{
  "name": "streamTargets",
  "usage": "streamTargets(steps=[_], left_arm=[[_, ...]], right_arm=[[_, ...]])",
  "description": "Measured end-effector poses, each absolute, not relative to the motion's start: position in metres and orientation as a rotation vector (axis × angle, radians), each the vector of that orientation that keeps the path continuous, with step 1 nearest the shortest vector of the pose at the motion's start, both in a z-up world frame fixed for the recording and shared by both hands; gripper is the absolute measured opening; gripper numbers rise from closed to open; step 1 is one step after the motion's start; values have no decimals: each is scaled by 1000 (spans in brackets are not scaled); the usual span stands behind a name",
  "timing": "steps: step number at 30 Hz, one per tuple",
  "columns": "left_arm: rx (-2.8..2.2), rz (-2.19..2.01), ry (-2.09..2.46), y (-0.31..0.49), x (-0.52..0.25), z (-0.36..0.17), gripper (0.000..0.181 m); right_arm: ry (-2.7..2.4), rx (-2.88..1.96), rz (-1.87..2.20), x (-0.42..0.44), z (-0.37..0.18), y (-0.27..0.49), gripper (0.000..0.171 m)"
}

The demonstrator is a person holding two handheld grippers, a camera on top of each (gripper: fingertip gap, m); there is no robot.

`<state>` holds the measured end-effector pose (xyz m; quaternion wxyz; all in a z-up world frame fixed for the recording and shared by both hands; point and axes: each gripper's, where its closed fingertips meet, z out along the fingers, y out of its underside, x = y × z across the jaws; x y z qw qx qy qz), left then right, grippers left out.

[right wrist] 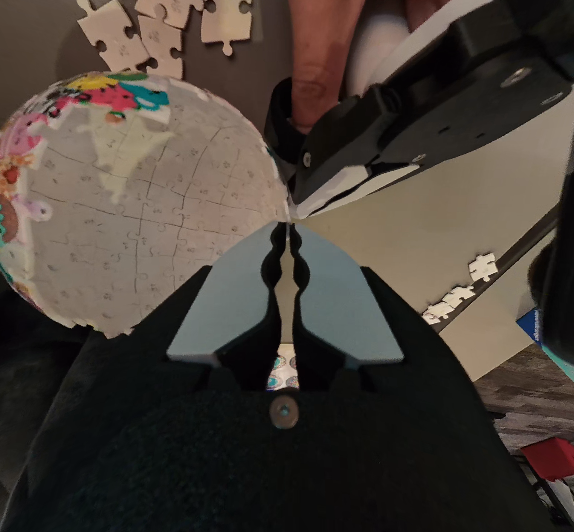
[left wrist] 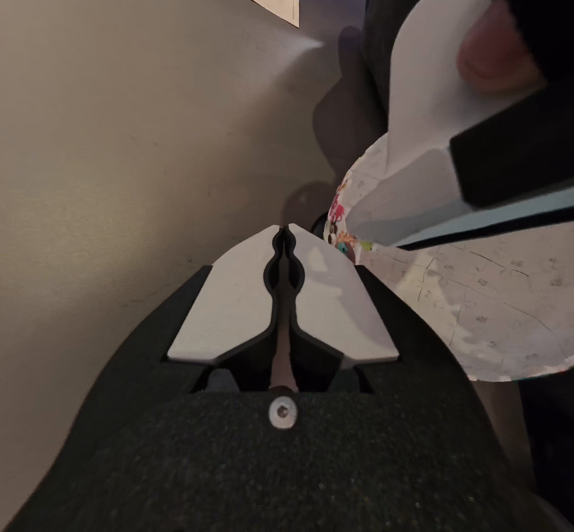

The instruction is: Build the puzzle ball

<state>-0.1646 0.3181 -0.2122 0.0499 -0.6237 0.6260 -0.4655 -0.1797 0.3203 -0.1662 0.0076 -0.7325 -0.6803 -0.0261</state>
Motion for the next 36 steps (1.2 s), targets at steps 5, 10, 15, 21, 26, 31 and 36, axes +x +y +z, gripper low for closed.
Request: streamTargets(steps=[5, 10, 15, 21, 26, 31, 36], left_arm=[[-1922, -1504, 1929, 314, -166, -211, 0], [-1921, -1525, 1948, 313, -165, -211, 0], [-1926, -1530, 1943, 313, -166, -211, 0], [-1944, -1552, 1973, 314, -170, -211, 0], [-1944, -1563, 1987, 313, -169, -211, 0], [-1934, -1563, 1991, 312, -170, -211, 0], [-1900, -1542, 2006, 311, -169, -210, 0]], right_arm=[[-2125, -2242, -134, -180, -166, 320, 2], [-2123, -2223, -190, -180, -166, 321, 2], [-2110, -2244, -176, -179, -168, 323, 3], [-2116, -2223, -230, -179, -168, 326, 3], [-2132, -2198, -268, -179, -168, 325, 3], [-2159, -2159, -336, -178, -170, 325, 3], [-2159, -2159, -356, -178, -169, 323, 3]])
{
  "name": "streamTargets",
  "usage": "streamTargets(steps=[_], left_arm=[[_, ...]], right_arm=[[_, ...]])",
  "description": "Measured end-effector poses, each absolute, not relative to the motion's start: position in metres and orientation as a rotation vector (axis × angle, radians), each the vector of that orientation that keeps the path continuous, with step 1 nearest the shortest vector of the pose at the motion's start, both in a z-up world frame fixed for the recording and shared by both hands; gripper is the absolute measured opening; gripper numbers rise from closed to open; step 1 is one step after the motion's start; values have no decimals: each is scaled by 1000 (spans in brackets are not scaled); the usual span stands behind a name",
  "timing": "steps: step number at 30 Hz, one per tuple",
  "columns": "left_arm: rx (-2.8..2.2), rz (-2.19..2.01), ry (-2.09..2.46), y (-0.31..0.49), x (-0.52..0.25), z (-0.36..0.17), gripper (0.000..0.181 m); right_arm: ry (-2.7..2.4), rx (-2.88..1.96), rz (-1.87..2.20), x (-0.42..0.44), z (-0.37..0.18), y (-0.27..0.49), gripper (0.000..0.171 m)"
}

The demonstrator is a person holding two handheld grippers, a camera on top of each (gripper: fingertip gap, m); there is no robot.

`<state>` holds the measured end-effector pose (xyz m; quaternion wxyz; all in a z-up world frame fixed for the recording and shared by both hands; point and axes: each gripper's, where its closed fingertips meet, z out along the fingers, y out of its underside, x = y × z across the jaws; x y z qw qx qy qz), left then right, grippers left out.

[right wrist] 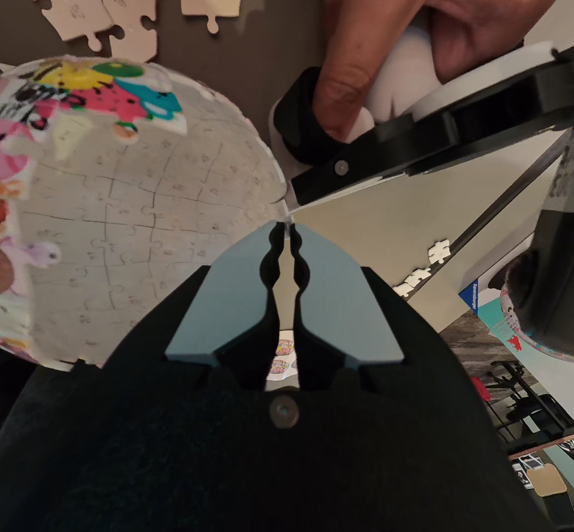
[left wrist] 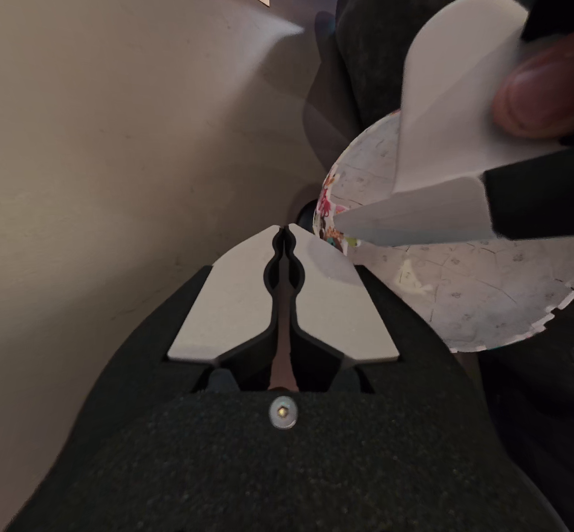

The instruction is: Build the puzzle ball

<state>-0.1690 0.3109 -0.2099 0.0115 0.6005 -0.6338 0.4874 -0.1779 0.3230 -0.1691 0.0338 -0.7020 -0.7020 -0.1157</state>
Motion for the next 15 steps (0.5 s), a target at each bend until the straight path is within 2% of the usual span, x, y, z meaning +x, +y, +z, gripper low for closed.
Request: streamTargets(steps=[15], left_arm=[[1869, 1532, -1969, 311, -169, -209, 0]], right_arm=[[-2148, -2175, -344, -177, -170, 325, 4]])
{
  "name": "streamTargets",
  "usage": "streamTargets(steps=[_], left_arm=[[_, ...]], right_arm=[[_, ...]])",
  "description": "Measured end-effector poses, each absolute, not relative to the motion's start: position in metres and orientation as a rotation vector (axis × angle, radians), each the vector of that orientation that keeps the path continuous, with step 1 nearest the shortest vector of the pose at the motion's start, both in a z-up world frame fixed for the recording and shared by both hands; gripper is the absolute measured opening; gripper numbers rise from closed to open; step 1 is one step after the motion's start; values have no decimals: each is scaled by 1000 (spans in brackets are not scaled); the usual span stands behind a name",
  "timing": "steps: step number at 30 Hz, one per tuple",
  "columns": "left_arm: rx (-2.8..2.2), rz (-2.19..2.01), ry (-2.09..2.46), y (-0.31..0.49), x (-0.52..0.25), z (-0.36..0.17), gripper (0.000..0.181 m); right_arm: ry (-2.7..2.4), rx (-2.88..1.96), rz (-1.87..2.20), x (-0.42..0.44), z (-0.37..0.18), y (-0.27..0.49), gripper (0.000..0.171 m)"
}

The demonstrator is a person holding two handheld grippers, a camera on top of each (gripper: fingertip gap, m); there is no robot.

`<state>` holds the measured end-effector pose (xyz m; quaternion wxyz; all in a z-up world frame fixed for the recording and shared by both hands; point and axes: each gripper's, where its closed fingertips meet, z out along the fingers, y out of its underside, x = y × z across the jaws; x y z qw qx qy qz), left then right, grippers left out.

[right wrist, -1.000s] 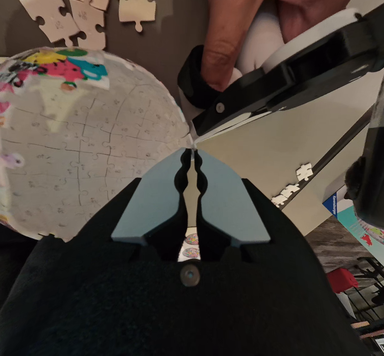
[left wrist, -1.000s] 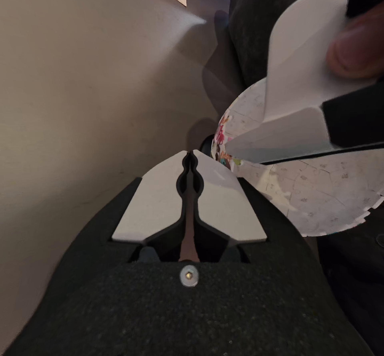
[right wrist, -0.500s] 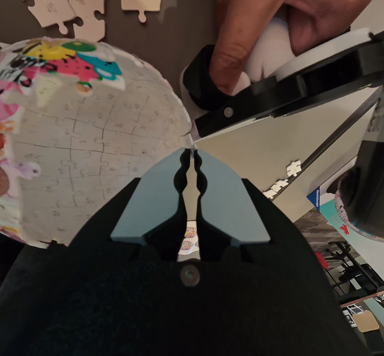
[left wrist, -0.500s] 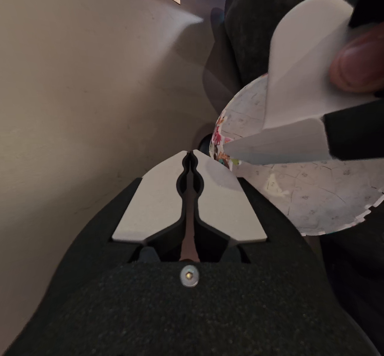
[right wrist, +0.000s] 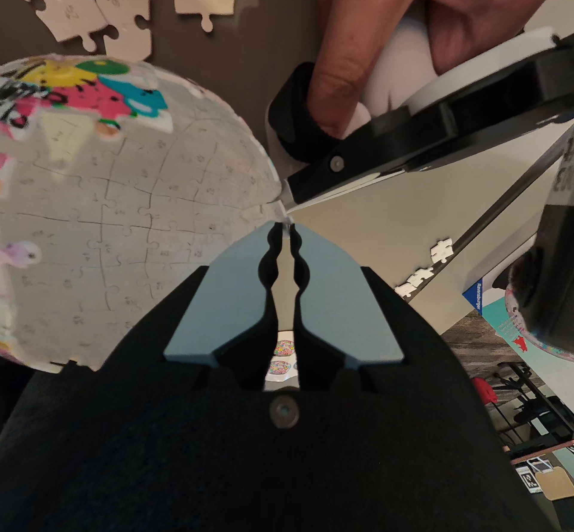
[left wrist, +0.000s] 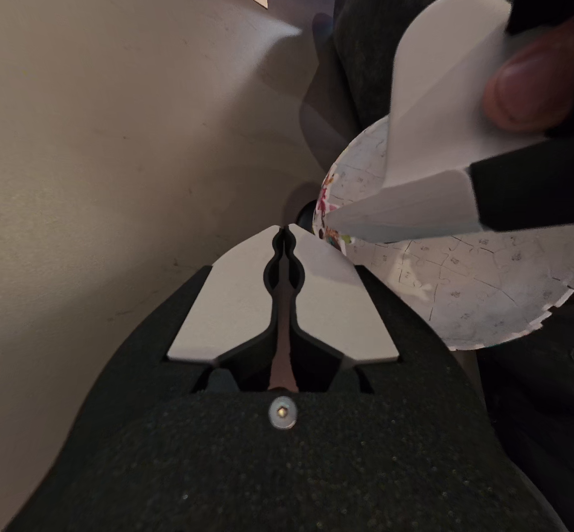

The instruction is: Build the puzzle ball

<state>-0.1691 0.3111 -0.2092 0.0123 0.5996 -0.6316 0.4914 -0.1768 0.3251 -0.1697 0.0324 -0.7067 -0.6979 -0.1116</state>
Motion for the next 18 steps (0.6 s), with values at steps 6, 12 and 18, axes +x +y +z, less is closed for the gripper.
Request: streamTargets(steps=[6, 12, 18], left_arm=[[1883, 1551, -1970, 315, -171, -207, 0], [1914, 1599, -1942, 323, -174, -202, 1], [1908, 1534, -1971, 319, -175, -209, 2]], right_arm=[[-2139, -2183, -375, -176, -168, 323, 3], [-2130, -2183, -394, -176, -167, 322, 3], [-2133, -2178, -416, -176, -168, 322, 3]])
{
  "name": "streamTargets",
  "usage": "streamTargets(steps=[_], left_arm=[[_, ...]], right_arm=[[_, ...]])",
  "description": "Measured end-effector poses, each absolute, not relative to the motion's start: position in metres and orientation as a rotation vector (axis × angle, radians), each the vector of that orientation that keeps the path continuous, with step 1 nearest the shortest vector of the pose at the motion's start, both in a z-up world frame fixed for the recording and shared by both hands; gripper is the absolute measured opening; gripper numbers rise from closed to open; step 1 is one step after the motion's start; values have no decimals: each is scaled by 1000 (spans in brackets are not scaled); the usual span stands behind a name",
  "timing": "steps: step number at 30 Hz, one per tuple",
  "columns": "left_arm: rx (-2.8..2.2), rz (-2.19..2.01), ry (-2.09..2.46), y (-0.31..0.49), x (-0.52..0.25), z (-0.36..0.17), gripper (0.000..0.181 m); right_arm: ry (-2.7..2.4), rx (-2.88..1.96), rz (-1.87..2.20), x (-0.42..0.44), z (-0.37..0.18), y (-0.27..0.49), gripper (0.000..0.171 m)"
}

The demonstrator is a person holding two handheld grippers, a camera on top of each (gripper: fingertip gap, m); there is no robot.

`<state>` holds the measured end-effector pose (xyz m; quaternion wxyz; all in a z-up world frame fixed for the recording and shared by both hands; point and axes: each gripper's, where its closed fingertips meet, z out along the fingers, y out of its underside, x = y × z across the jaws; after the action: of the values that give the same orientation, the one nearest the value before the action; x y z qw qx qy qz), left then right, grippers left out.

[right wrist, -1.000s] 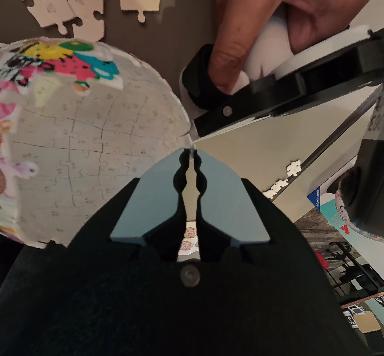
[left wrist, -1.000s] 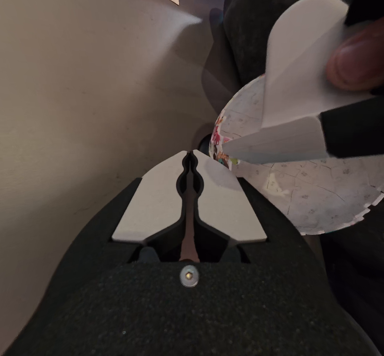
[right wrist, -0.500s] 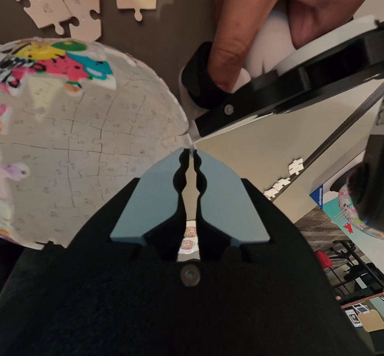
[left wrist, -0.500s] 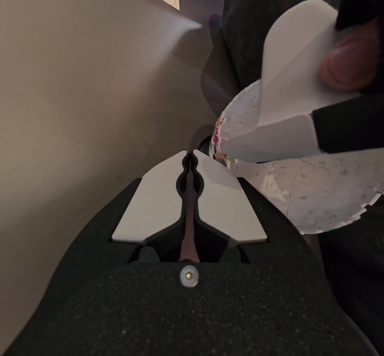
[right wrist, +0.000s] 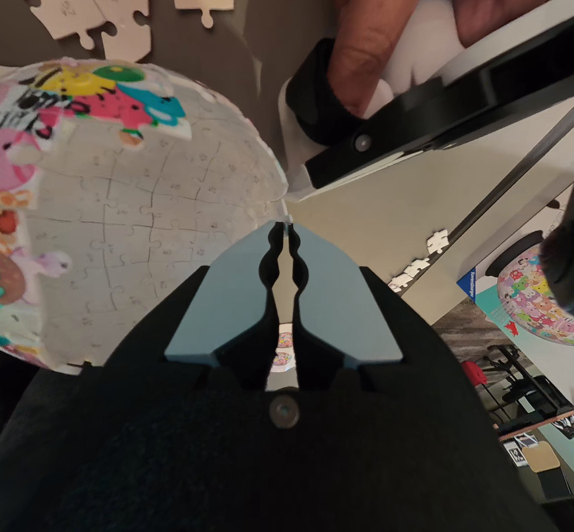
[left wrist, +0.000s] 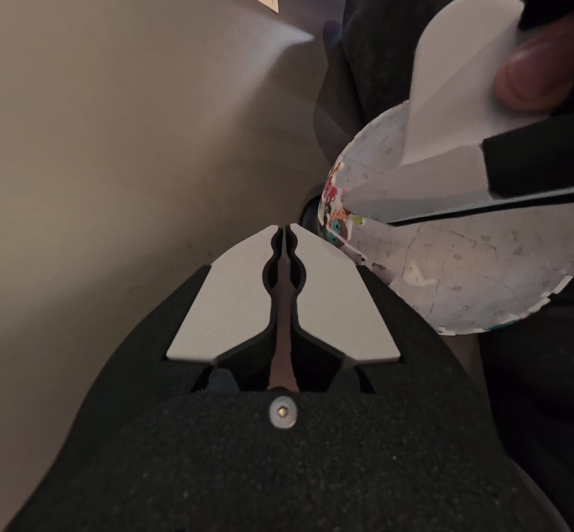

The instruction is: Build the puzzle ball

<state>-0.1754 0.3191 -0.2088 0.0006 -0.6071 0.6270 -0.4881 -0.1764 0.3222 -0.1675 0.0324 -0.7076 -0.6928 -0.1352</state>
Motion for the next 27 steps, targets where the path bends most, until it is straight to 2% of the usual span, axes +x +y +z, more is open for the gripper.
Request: streamTargets(steps=[17, 27], left_arm=[[-1916, -1547, 1937, 322, -175, -207, 2], [-1850, -1730, 1793, 336, -181, -181, 16]], right_arm=[[-2095, -2180, -517, -176, -168, 326, 3], [-2070, -2179, -415, -176, -160, 324, 2]])
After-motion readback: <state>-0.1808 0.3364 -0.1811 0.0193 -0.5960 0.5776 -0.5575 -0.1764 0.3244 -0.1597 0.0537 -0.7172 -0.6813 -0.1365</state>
